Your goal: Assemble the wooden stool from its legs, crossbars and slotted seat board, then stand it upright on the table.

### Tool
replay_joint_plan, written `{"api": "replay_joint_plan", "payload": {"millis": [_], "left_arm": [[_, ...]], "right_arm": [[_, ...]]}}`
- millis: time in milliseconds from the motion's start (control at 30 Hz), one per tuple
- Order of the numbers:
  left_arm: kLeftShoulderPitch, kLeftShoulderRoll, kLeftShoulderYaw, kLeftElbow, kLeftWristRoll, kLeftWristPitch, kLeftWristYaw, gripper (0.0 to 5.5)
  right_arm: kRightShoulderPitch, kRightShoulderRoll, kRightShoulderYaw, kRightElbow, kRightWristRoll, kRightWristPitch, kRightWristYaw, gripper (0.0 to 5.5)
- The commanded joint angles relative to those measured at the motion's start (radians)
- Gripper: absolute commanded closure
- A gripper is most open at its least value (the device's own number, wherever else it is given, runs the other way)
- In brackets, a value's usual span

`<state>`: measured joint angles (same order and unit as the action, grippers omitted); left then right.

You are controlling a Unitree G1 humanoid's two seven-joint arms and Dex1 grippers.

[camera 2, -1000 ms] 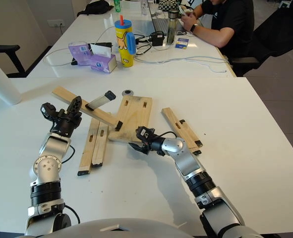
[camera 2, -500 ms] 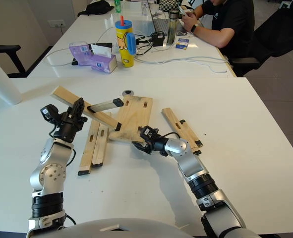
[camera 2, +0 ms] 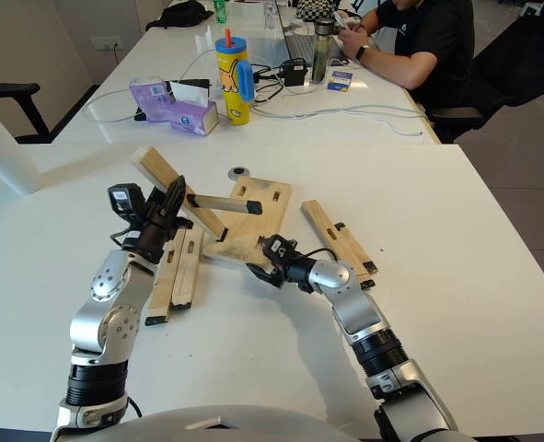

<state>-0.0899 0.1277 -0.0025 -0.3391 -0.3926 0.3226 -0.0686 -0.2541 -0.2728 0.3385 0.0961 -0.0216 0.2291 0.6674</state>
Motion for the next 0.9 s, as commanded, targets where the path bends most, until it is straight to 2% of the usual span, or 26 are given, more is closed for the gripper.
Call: {"api": "replay_joint_plan", "payload": {"millis": [33,167,200,333,600,767,900], "left_arm": [[0.007,0.020,-0.025,0.027,0.032,0.057,-0.023,4.45],[-0.007,0.047,-0.048,0.020,0.087,0.063,-0.039,4.45],[-0.010,0.056,-0.058,0.019,0.110,0.058,-0.042,4.09],[-0.032,0.043,-0.047,0.000,0.131,0.043,-0.037,3.58],[-0.110,0.021,0.017,-0.098,0.081,0.045,-0.047,3.58],[-0.191,0.043,0.117,-0.162,0.024,0.041,-0.037,3.58],[-0.253,0.063,0.239,-0.168,-0.075,0.059,-0.032,3.58]], "right_arm": [[-0.002,0.007,-0.008,-0.019,0.016,0.009,0.002,2.10],[0.001,0.012,-0.010,-0.024,0.018,0.010,0.002,2.10],[0.001,0.013,-0.010,-0.025,0.019,0.010,0.002,2.10],[0.000,0.016,-0.011,-0.020,0.020,0.007,-0.001,2.10],[0.008,0.012,-0.003,-0.014,0.007,-0.007,-0.002,2.10],[0.014,0.011,-0.005,-0.018,0.004,-0.008,-0.005,2.10],[0.003,0.021,-0.014,0.004,-0.004,-0.015,-0.029,2.10]]}}
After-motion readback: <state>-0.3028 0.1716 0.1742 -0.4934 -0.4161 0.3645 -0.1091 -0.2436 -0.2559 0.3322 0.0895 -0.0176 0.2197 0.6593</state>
